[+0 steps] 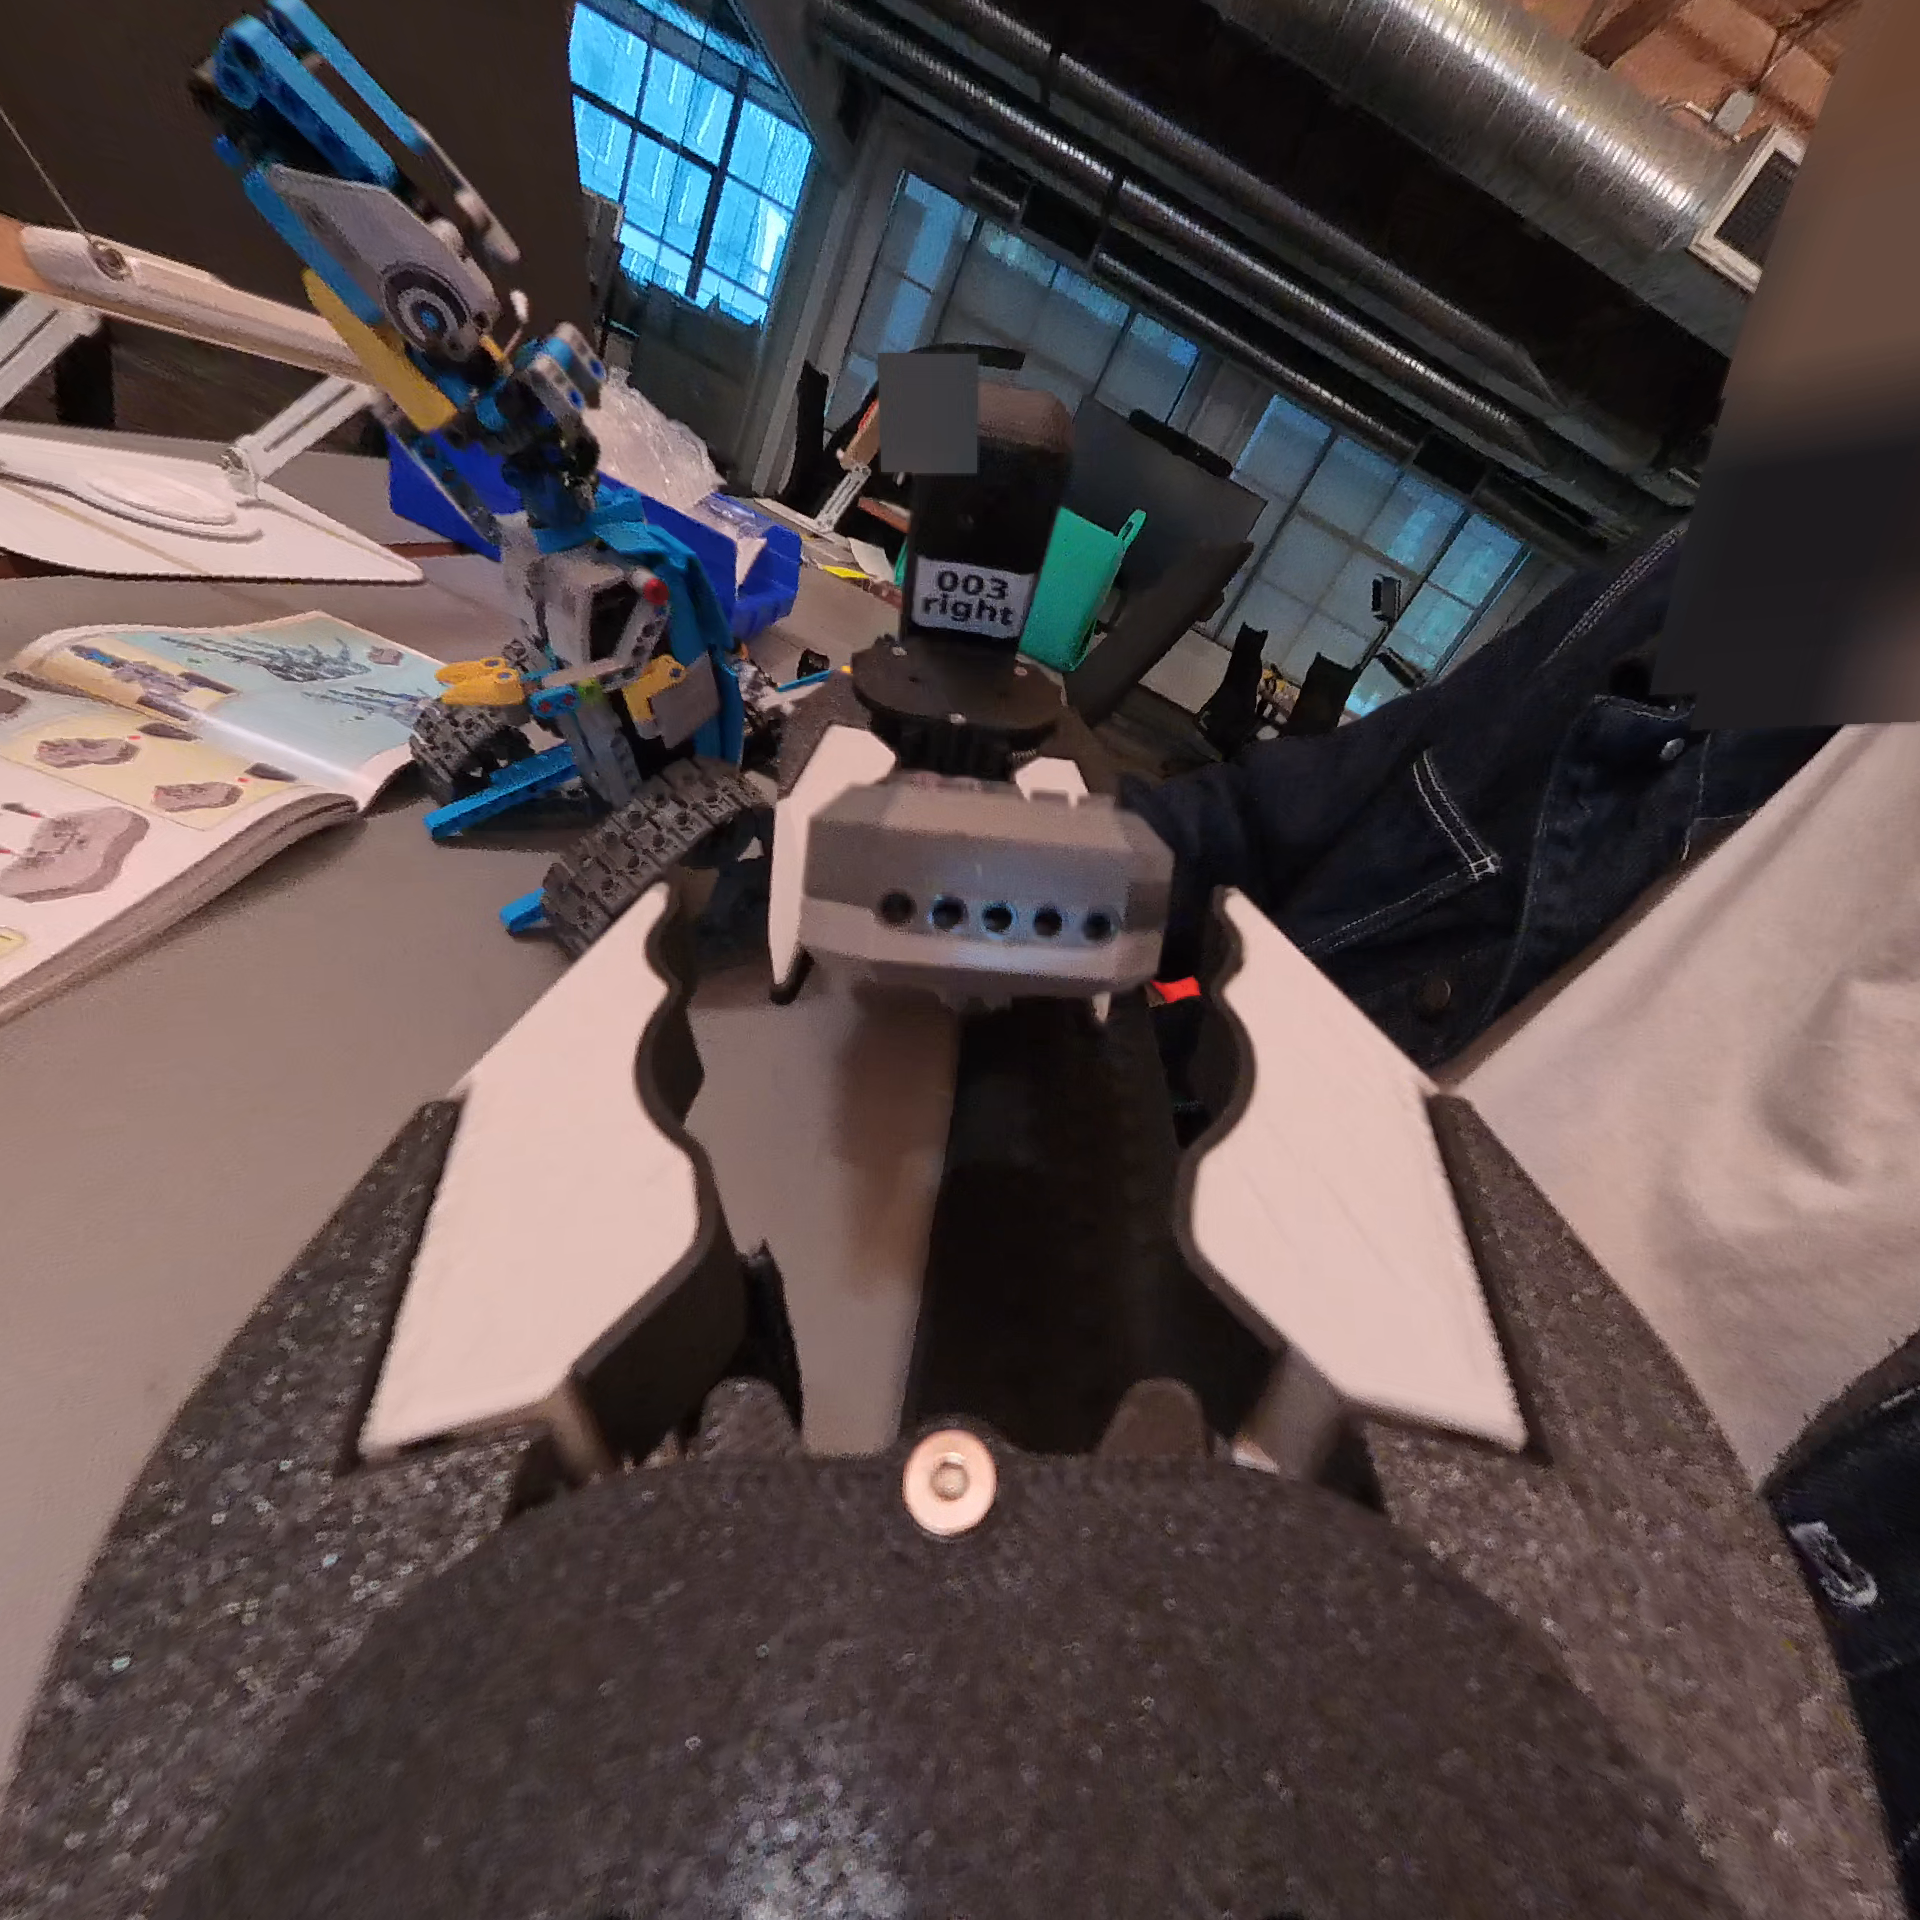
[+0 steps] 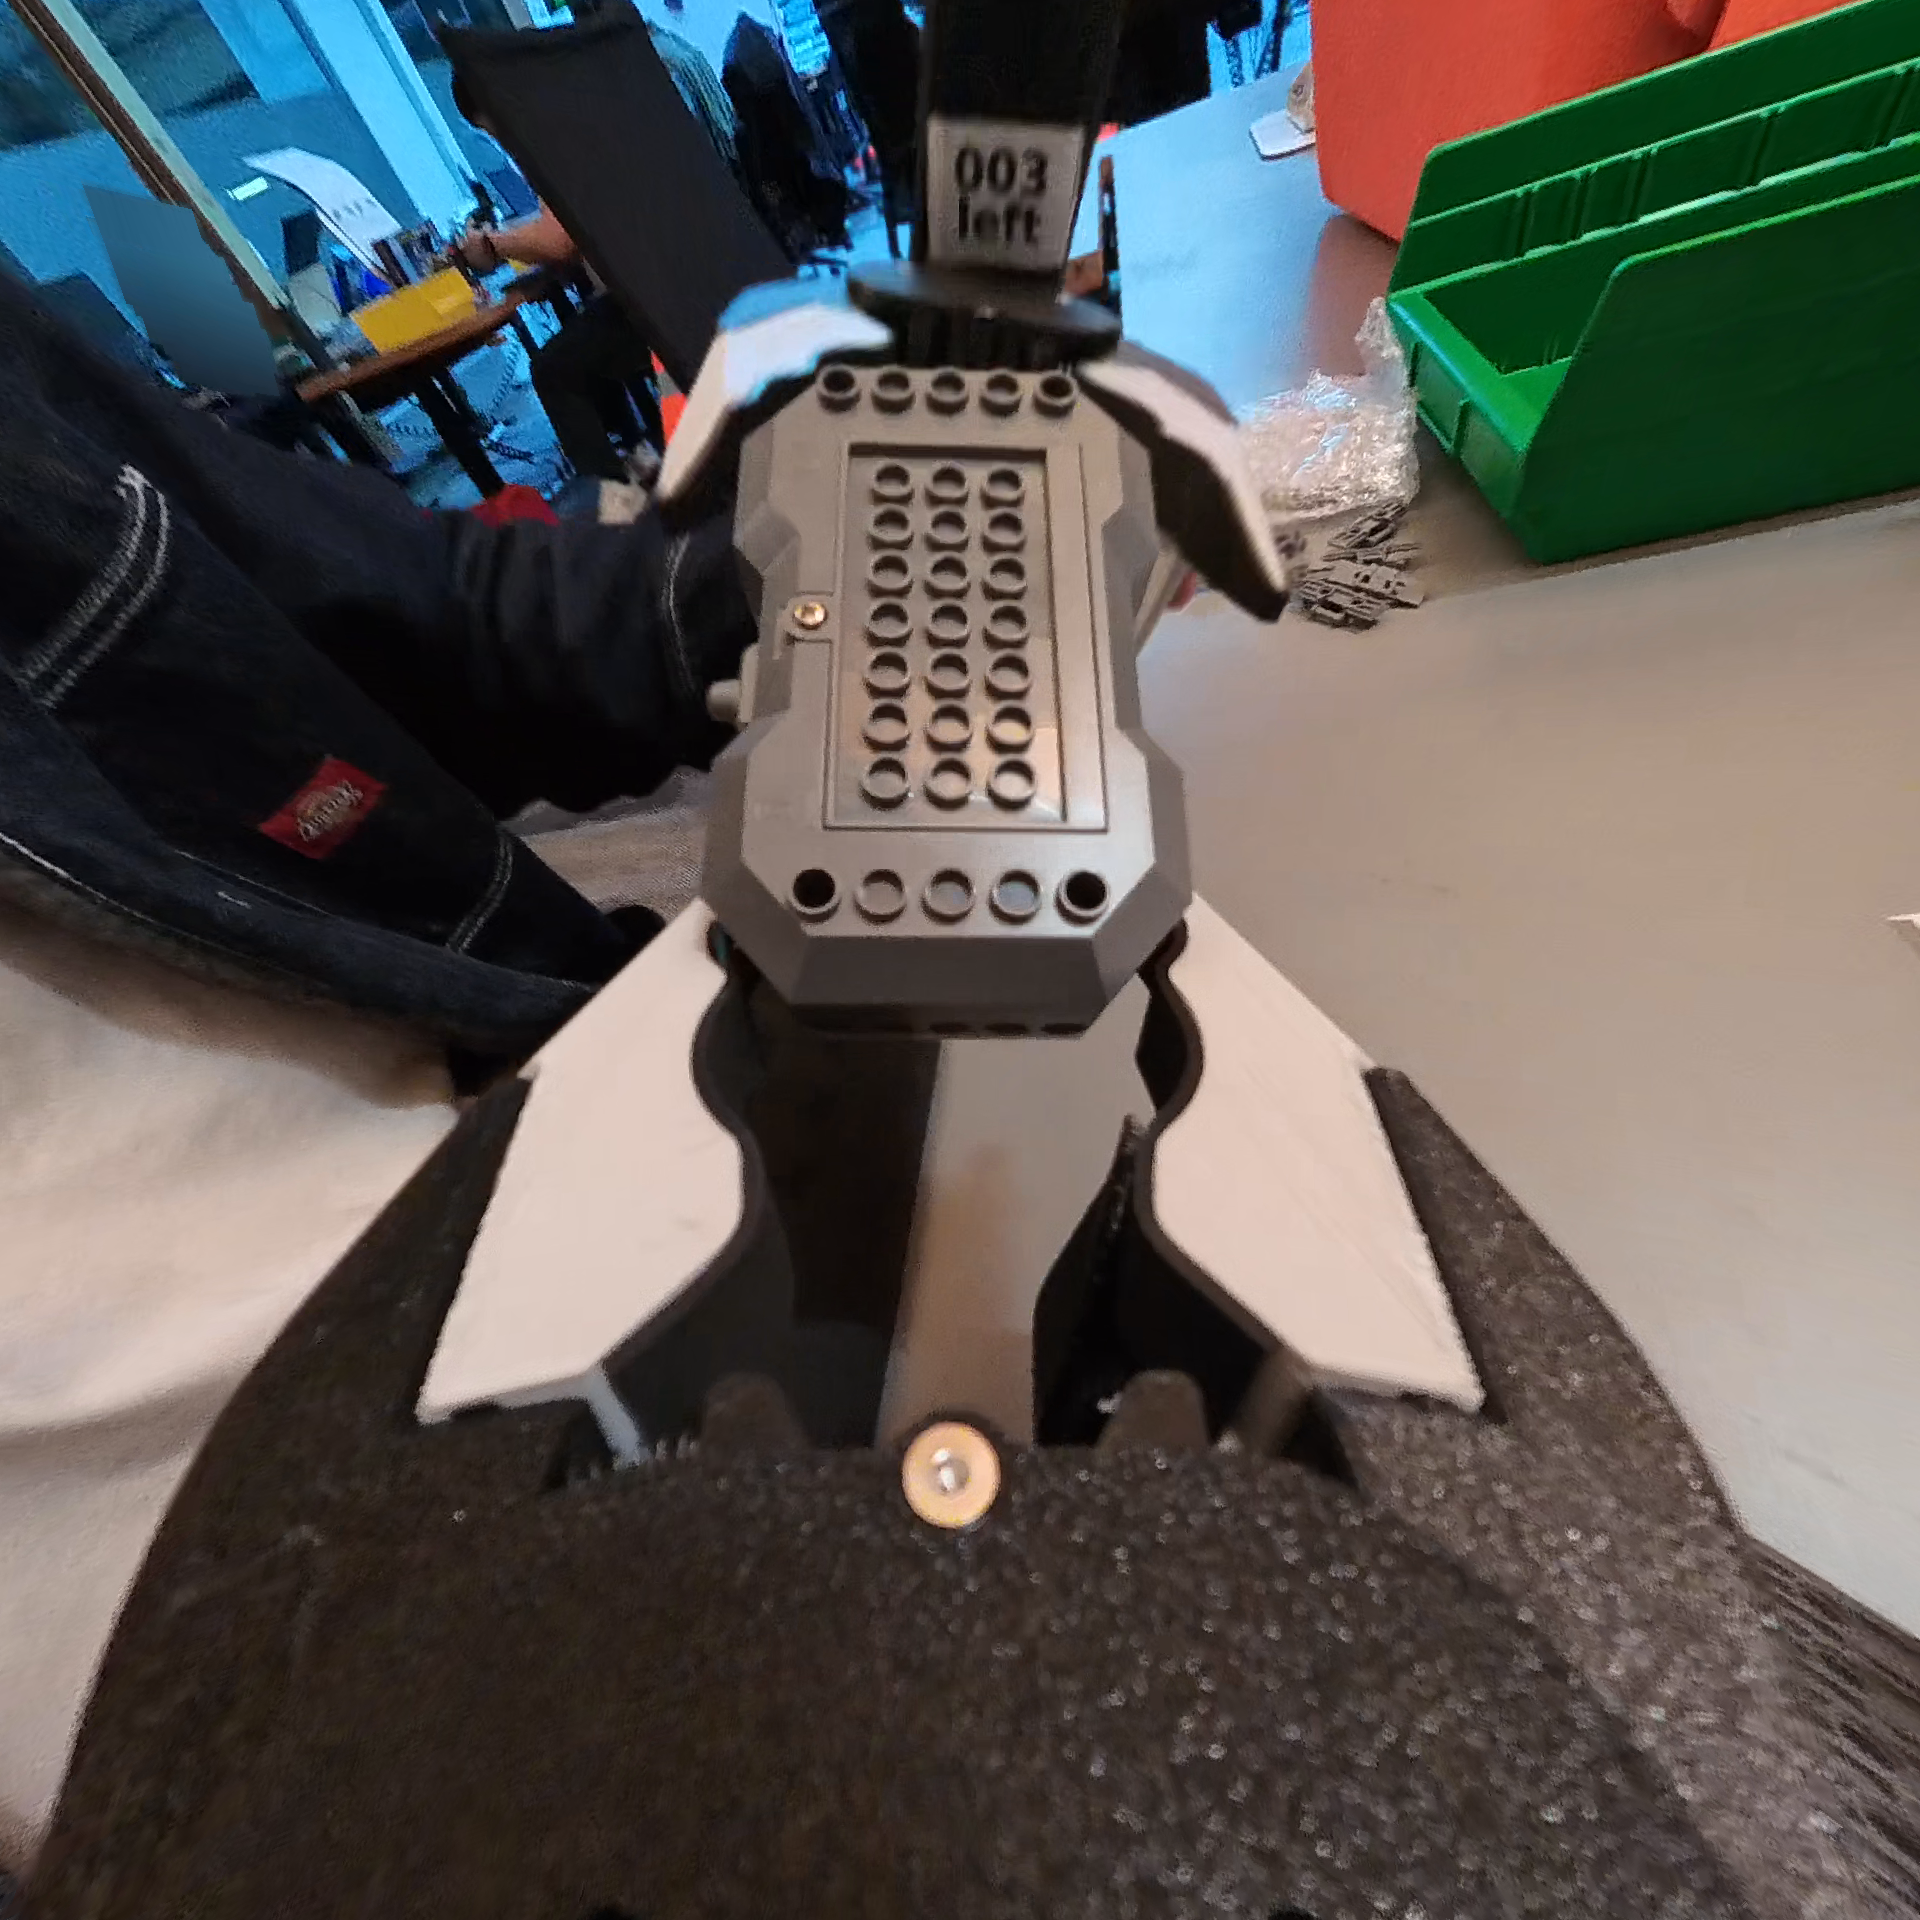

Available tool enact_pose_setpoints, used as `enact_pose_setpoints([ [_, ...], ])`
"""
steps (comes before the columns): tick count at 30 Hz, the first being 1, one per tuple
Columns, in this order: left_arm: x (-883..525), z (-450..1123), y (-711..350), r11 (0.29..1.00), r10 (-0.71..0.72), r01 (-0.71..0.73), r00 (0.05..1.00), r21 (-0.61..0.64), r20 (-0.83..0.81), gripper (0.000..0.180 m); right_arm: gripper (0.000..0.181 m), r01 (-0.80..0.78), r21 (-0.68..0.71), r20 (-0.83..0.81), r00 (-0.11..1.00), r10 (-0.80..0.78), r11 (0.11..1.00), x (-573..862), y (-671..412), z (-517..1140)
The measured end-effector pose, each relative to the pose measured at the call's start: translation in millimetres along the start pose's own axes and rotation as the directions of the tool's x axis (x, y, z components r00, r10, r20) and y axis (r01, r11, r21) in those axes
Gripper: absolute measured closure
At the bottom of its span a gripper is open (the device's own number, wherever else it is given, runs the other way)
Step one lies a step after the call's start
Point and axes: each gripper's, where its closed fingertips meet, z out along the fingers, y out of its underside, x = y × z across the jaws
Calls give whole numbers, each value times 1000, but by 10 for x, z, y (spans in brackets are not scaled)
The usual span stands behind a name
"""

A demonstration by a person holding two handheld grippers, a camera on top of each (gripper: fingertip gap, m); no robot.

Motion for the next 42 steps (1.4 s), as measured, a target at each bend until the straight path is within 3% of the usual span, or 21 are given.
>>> enact_pose_setpoints([
  [6, 16, 159, 14, 992, -51, 57, 997, 109, -65, 84, 109, -70, 77, 18, 997, 69, 995, -3, -114, 49],
  [8, 48, 214, -1, 983, -91, 111, 987, 149, -132, 89, 108, -53, 54, -11, 998, 54, 997, 7, -71, 105],
  [9, 66, 214, -29, 974, -109, 138, 980, 178, -165, 103, 108, -52, 54, -30, 998, 53, 997, 29, -60, 114],
  [10, 48, 221, -38, 969, -119, 152, 978, 193, -169, 104, 108, -57, 50, -37, 998, 59, 997, 44, -48, 115],
  [16, -7, 197, -13, 976, -137, 165, 973, 146, -184, 106, 106, -104, 38, -63, 992, 106, 994, 82, -14, 137],
  [21, -114, 93, -77, 965, -156, 184, 975, 184, -156, 105, 102, -99, -3, -199, 975, 96, 995, 225, 133, 21],
  [24, -187, 10, -72, 964, -164, 182, 981, 194, -105, 106, 112, -110, -19, -275, 956, 101, 994, 123, 168, -242],
  [27, -241, -48, -22, 963, -175, 181, 983, 199, -49, 106, 127, -78, 111, -374, 920, 114, 991, -231, 23, -821],
  [29, -233, -46, 4, 959, -195, 200, 980, 202, -49, 105, 130, -64, 173, -489, 861, 142, 983, -394, -4, -1453],
  [32, -195, -8, 12, 964, -181, 188, 982, 188, -58, 105, 139, -62, 170, -757, 630, 171, 983, -273, 194, -2905],
  [34, -183, -2, -7, 960, -188, 200, 979, 195, -78, 105, 144, -235, 116, -824, 520, 226, 965, -20, 559, -3725],
  [36, -200, -12, -22, 956, -195, 208, 977, 207, -82, 105, 130, -529, 86, -773, 499, 392, 844, 282, 925, -4046],
  [37, -211, -20, -27, 953, -201, 215, 976, 213, -83, 105, 113, -680, 39, -718, 491, 493, 732, 379, 1061, -4018],
  [38, -224, -27, -31, 950, -209, 223, 974, 220, -84, 105, 111, -784, -8, -697, 449, 558, 621, 495, 1155, -3977],
  [40, -249, -38, -35, 947, -216, 228, 973, 225, -80, 105, 116, -912, -108, -674, 361, 645, 397, 646, 1269, -3798],
  [42, -265, -32, -24, 950, -212, 223, 975, 217, -69, 105, 110, -946, -233, -721, 323, 613, 224, 727, 1372, -3672],
])
